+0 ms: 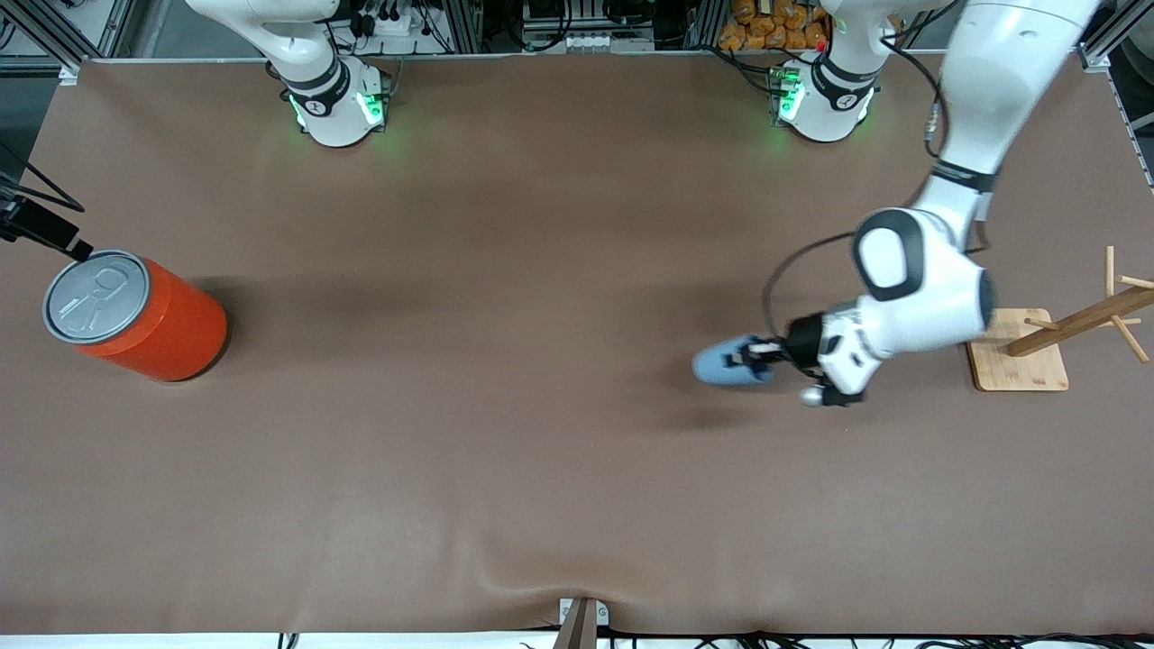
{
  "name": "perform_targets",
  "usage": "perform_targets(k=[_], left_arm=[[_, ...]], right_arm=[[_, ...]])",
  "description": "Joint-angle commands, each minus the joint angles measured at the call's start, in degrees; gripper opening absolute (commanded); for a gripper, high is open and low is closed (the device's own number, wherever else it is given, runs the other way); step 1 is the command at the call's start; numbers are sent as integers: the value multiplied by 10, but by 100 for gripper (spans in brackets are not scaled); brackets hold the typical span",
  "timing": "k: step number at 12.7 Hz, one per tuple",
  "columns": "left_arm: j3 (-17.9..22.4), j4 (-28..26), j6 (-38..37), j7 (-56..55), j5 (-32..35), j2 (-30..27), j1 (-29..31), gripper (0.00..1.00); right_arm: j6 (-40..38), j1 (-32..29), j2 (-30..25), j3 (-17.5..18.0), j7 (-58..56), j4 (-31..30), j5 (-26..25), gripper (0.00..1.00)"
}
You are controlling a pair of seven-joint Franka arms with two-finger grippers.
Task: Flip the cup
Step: 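Rotate the cup upright with the left gripper and place it down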
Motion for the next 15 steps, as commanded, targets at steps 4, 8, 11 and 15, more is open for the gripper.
perform_targets(k=[4, 8, 11, 15], left_arm=[[13, -1, 4, -279, 374, -13, 1, 0], [29, -11, 31, -359, 421, -1, 5, 0], [29, -10, 33, -512, 539, 16, 7, 0], [27, -15, 33, -541, 536, 28, 22, 9]], right_arm=[[-11, 3, 11, -1, -5, 34, 6, 100], [-51, 5, 9, -1, 2, 36, 5, 100], [-51, 6, 9, -1, 2, 36, 3, 100], [-51, 5, 9, -1, 2, 36, 4, 100]])
